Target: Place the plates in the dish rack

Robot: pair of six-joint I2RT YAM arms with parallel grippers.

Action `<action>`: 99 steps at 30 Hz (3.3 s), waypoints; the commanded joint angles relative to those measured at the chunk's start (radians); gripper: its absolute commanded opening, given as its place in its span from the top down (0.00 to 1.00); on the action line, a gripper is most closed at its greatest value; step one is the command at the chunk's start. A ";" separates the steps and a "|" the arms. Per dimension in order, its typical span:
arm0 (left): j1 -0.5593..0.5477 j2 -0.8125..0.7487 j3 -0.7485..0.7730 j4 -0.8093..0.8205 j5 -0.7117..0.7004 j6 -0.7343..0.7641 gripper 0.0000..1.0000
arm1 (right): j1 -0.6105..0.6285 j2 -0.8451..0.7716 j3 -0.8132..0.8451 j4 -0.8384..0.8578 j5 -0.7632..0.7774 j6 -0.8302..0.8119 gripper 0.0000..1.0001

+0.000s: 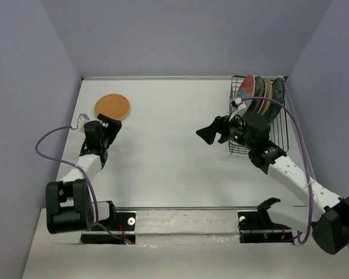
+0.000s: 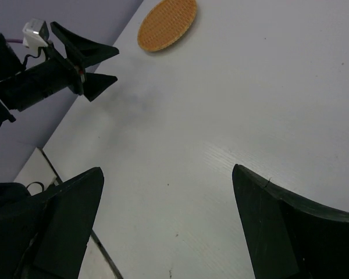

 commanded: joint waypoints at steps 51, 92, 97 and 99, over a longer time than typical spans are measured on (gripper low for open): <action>-0.155 -0.115 -0.010 0.255 0.278 -0.014 0.94 | 0.007 0.122 -0.032 0.214 -0.205 0.122 0.00; -0.352 -0.518 0.031 -0.124 0.711 0.427 0.42 | 0.056 0.394 0.065 0.537 -0.661 0.256 0.93; -0.352 -0.558 0.050 -0.195 0.599 0.470 0.01 | 0.056 0.234 0.180 0.089 -0.319 0.061 0.93; -0.352 -0.567 0.062 -0.239 0.524 0.490 0.01 | 0.037 0.170 0.269 -0.031 -0.129 -0.010 0.93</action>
